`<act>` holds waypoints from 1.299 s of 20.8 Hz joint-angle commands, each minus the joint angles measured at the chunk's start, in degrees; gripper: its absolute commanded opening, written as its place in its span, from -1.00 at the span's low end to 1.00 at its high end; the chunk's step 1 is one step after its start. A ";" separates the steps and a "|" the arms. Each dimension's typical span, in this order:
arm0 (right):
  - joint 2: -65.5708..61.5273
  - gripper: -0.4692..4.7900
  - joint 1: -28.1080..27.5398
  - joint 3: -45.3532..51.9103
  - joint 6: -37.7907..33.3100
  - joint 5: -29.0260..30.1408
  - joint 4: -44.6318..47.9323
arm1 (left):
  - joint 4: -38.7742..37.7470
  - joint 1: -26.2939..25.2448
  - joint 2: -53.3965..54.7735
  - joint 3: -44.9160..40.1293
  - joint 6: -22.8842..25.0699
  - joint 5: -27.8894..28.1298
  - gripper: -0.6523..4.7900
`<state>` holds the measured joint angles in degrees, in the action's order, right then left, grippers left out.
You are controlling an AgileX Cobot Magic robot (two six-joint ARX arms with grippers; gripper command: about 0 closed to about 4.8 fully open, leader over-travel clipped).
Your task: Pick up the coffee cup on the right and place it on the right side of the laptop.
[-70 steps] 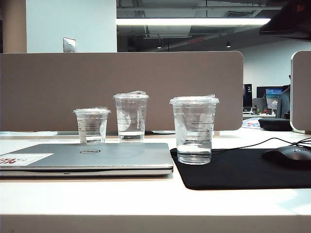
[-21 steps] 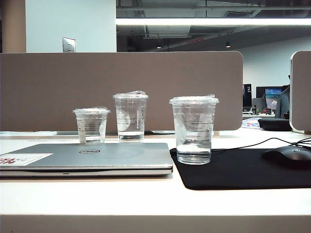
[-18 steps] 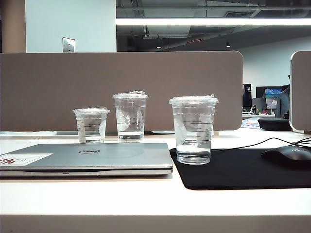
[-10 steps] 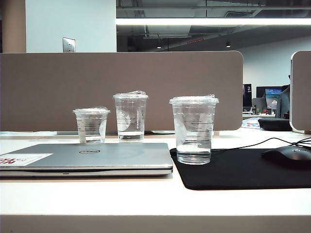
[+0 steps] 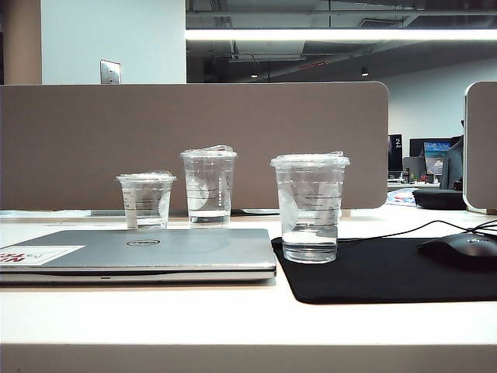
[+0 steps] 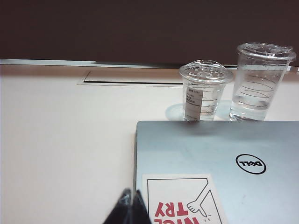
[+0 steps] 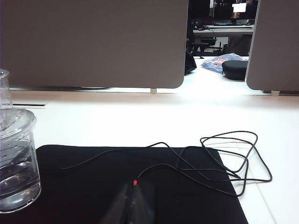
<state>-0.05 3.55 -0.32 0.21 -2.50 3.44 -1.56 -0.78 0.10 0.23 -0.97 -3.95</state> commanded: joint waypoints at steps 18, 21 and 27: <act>0.09 -0.86 -3.50 0.26 -0.17 -0.20 0.61 | 0.35 -0.02 -0.02 0.20 0.11 -0.15 -0.78; 0.09 -0.86 -3.48 0.26 -0.20 -0.15 0.61 | 0.35 -0.02 -0.02 0.20 0.11 -0.13 -0.78; 0.09 -0.86 -3.48 0.26 -0.17 -0.17 0.61 | 0.35 -0.02 -0.02 0.20 0.11 -0.15 -0.78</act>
<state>-0.05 0.12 -0.32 0.21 -2.55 3.44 -1.56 -0.78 0.10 0.23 -0.97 -3.95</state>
